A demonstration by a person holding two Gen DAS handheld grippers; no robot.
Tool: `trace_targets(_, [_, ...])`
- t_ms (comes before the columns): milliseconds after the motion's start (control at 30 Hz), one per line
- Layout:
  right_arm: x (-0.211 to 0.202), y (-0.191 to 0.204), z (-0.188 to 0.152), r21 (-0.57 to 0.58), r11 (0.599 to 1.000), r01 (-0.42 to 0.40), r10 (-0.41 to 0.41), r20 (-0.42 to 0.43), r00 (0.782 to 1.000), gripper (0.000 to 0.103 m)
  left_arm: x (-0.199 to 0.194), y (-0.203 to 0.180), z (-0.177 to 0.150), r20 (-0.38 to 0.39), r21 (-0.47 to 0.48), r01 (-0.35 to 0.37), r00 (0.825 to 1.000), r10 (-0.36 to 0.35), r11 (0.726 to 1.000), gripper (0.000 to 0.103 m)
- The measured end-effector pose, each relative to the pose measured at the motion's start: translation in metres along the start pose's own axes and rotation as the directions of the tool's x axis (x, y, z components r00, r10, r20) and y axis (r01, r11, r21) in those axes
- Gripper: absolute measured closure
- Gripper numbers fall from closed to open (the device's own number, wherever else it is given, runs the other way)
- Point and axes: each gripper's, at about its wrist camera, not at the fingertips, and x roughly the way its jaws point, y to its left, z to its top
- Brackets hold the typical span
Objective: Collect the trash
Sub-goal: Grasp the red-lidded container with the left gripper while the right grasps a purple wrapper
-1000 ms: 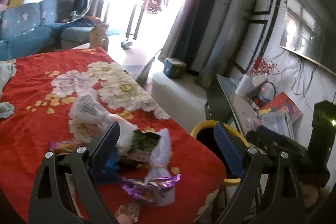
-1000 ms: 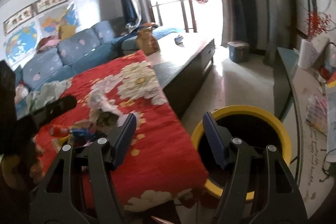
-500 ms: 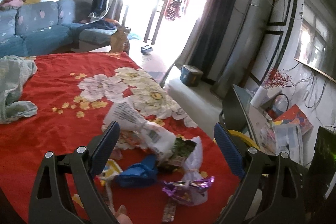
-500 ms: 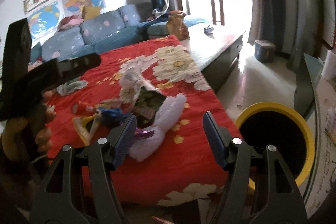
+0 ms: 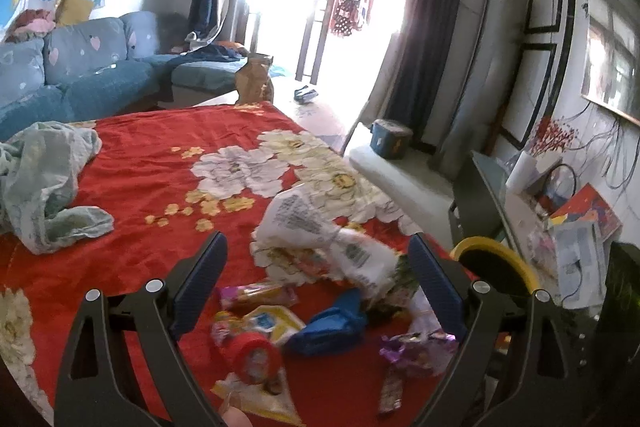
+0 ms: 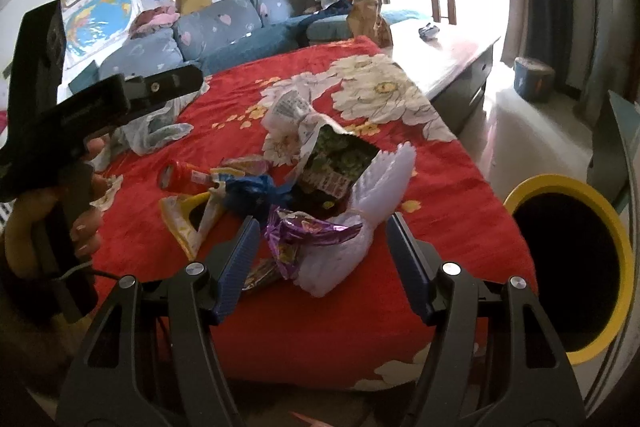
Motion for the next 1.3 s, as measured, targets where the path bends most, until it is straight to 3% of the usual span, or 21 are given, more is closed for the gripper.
trace_targets(600, [0.033, 0.003, -0.001, 0.002, 1.0, -0.023, 0.023, -0.061, 0.998, 0.046, 0.012, 0.04, -0.035, -0.146, -0.001, -0.03, 0.989, 0.03, 1.0, 0.014])
trace_targets(833, [0.037, 0.005, -0.001, 0.005, 1.0, -0.03, 0.03, -0.069, 0.997, 0.059, 0.018, 0.03, -0.042, -0.167, 0.028, -0.033, 0.985, 0.037, 0.999, 0.015])
trace_targets(1100, [0.037, 0.004, 0.001, 0.013, 0.999, -0.03, 0.031, -0.063, 0.998, 0.061, 0.022, 0.032, -0.049, -0.197, 0.03, -0.061, 0.978, 0.066, 0.998, 0.04])
trace_targets(1267, [0.034, 0.005, 0.003, 0.009, 0.999, -0.031, 0.031, -0.051, 0.998, 0.062, 0.021, 0.036, -0.049, -0.199, 0.029, -0.065, 0.977, 0.07, 0.997, 0.065])
trace_targets(1300, [0.034, 0.005, 0.003, 0.007, 1.0, -0.031, 0.031, -0.048, 0.998, 0.062, 0.021, 0.035, -0.048, -0.199, 0.032, -0.068, 0.977, 0.073, 0.997, 0.066])
